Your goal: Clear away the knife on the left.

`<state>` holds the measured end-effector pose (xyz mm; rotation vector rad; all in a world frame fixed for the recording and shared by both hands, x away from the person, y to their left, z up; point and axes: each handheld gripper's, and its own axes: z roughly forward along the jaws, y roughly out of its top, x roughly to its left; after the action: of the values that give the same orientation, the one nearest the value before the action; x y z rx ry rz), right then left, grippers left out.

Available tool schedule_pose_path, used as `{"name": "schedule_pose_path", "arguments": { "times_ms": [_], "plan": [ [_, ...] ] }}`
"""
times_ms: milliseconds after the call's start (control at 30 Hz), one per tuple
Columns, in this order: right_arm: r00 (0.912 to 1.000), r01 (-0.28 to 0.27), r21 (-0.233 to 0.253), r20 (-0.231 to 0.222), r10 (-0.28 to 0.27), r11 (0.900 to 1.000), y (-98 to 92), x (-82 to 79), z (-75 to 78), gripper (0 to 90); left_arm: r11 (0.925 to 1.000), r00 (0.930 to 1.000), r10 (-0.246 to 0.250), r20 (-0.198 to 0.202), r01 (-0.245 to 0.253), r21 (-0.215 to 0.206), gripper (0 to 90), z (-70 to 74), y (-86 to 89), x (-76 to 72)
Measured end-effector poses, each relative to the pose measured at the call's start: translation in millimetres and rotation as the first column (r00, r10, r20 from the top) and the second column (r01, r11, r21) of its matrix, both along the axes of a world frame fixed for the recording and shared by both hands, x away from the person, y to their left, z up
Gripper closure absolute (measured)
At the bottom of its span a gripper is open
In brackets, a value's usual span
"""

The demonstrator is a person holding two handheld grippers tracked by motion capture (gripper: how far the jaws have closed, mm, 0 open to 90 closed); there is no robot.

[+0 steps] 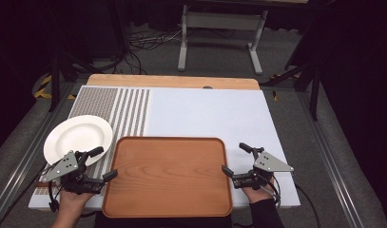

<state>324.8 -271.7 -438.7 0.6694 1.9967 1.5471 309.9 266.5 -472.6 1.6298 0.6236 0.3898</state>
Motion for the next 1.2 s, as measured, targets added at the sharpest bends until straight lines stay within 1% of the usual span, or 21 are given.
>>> {"name": "schedule_pose_path", "arguments": {
  "times_ms": [133,200,267,300,400,433,533,600,667,700,767,833,933,967,1067,1100,1200],
  "plan": [
    [1.0,-0.005,0.002,0.001,0.005,1.0,0.5,-0.9,0.1,0.2,0.9999,0.9999,-0.007,0.01,0.007,0.01,2.1,3.0,0.4,-1.5],
    [1.0,-0.006,0.005,0.002,0.006,1.0,0.5,-0.9,0.2,0.2,0.9999,0.9999,-0.009,0.008,0.008,0.011,2.1,3.9,0.3,-2.1],
    [0.9999,-0.013,0.011,0.006,0.013,1.0,-0.1,-0.7,0.4,0.1,0.9995,0.9997,-0.022,0.011,0.022,0.024,2.3,6.7,-0.2,-3.1],
    [0.9999,-0.014,0.011,0.005,0.014,1.0,-0.1,-0.7,0.4,0.1,0.9995,0.9997,-0.025,0.007,0.024,0.02,2.3,7.0,-0.8,-3.5],
    [0.9999,-0.015,0.008,0.003,0.015,1.0,0.6,-0.5,0.4,0.1,0.9991,0.9995,-0.03,0.005,0.03,0.028,2.4,9.0,-1.1,-4.4],
    [0.9999,-0.016,0.01,0.002,0.016,1.0,0.9,-0.4,0.5,0.1,0.9987,0.9993,-0.034,0.016,0.033,0.04,2.6,12.9,-0.9,-5.6],
    [0.9999,-0.016,0.013,-0.001,0.016,1.0,1.0,-0.6,0.5,0.2,0.9978,0.999,-0.045,0.008,0.044,0.049,3.6,18.5,-0.1,-6.5],
    [0.9999,-0.015,0.012,-0.002,0.015,1.0,1.1,-0.8,0.6,0.4,0.9979,0.9987,-0.05,0.004,0.05,0.042,4.1,19.9,-0.9,-6.6],
    [0.9999,-0.016,0.014,-0.003,0.016,1.0,1.1,-0.9,0.7,0.6,0.9957,0.9977,-0.068,0.004,0.067,0.063,4.3,24.1,-1.8,-6.3],
    [0.9998,-0.02,0.017,-0.007,0.02,1.0,1.0,-0.9,0.6,0.7,0.9927,0.997,-0.077,0.002,0.076,0.093,4.5,27.3,-2.6,-6.2],
    [0.9997,-0.022,0.014,-0.011,0.023,1.0,1.2,-0.9,0.4,0.7,0.9893,0.995,-0.1,-0.003,0.1,0.106,5.3,29.9,-2.5,-5.1],
    [0.9996,-0.024,0.011,-0.014,0.024,1.0,1.6,-1.0,0.4,0.8,0.9893,0.994,-0.109,-0.009,0.109,0.097,5.8,31.3,-2.4,-4.6],
    [0.9993,-0.031,0.011,-0.02,0.031,0.999,2.2,-1.0,0.5,1.2,0.9867,0.9923,-0.123,-0.01,0.124,0.105,7.3,34.1,-1.4,-3.6],
    [0.9993,-0.032,0.011,-0.02,0.032,0.999,2.4,-1.0,0.5,1.2,0.9858,0.9915,-0.128,-0.02,0.13,0.106,7.6,34.8,-1.7,-3.5],
    [0.9992,-0.034,0.015,-0.02,0.034,0.999,2.4,-0.9,0.4,1.2,0.981,0.9897,-0.141,-0.025,0.143,0.131,7.9,38.5,-1.8,-2.4],
    [0.9992,-0.035,0.016,-0.018,0.036,0.999,2.3,-0.9,0.5,1.2,0.9799,0.9887,-0.146,-0.032,0.149,0.132,8.0,39.8,-2.4,-2.6],
    [0.9992,-0.035,0.015,-0.02,0.036,0.999,2.1,-1.1,0.6,1.2,0.9711,0.9851,-0.168,-0.037,0.172,0.166,8.5,44.5,-3.0,-1.8]
  ]
}}
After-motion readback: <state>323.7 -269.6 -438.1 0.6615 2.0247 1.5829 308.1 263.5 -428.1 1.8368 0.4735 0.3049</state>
